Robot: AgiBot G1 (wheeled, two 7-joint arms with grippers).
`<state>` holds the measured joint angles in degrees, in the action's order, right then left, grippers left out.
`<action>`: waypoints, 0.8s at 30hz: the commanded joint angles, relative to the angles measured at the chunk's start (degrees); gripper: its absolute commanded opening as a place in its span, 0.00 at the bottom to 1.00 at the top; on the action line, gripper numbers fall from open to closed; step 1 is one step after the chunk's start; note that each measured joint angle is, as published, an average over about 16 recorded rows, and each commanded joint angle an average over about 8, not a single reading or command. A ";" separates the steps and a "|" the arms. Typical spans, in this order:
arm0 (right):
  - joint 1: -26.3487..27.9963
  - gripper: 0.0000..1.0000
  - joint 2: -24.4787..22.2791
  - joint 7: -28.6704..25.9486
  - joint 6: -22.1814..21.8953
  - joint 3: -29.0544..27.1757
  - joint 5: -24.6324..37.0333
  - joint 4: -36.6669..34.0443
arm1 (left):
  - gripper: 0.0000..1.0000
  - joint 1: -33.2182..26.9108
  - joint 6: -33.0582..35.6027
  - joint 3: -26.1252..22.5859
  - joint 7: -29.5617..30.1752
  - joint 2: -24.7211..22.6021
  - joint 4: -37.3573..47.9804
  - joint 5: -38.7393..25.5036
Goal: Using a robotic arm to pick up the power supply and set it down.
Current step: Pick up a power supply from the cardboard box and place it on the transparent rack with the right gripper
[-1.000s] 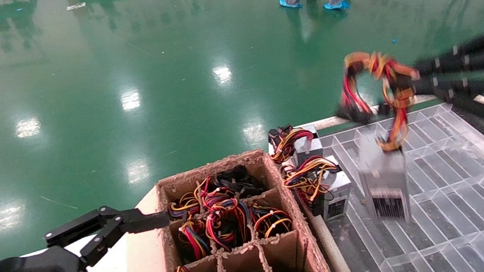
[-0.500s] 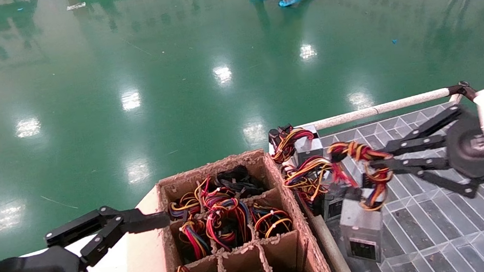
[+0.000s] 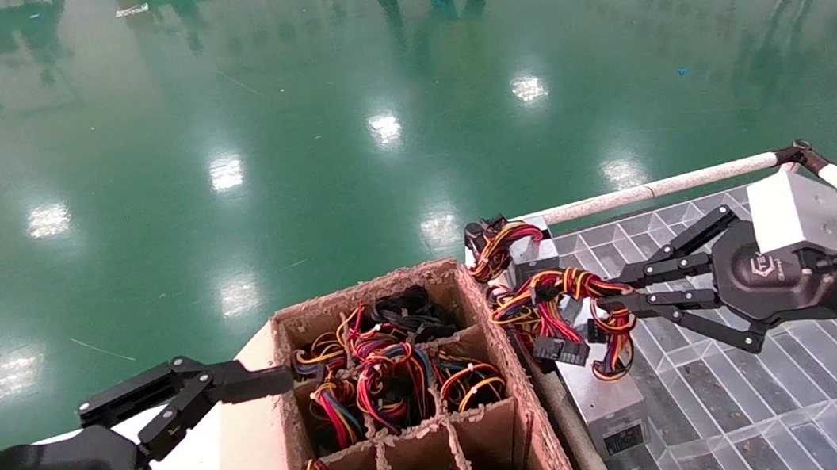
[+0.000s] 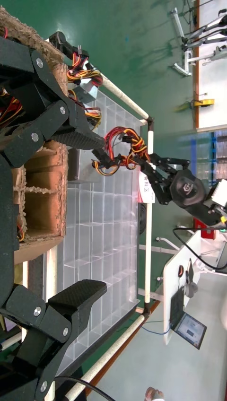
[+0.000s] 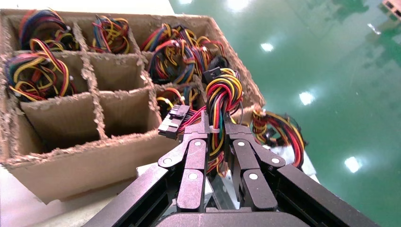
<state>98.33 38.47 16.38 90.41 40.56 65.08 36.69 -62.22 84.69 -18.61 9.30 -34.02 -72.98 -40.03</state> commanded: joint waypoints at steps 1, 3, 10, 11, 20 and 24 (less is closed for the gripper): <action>0.18 0.00 0.48 1.00 -0.10 0.66 -0.17 -1.81 | 1.00 0.00 0.00 0.00 0.00 0.00 0.00 0.00; 0.27 0.00 0.70 2.15 -0.09 1.20 -0.21 -3.72 | 1.00 0.00 0.00 -0.01 0.00 0.00 0.00 0.00; 0.27 0.00 1.05 5.88 -0.07 2.88 -0.41 -10.03 | 1.00 0.00 -0.01 -0.02 -0.01 0.01 0.00 0.01; 0.27 0.00 1.07 6.42 -0.09 3.11 -0.40 -10.91 | 1.00 0.00 -0.01 -0.02 -0.01 0.01 0.00 0.01; 0.98 0.69 1.16 10.37 -0.22 4.85 0.05 -16.73 | 1.00 0.00 -0.02 -0.03 -0.02 0.01 0.00 0.02; 1.27 1.00 1.28 10.85 -0.23 5.26 0.07 -17.77 | 1.00 0.01 -0.03 -0.03 -0.02 0.02 0.01 0.02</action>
<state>99.52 39.72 27.02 90.20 45.68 65.14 19.32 -62.22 84.67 -18.64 9.28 -34.00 -72.97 -40.01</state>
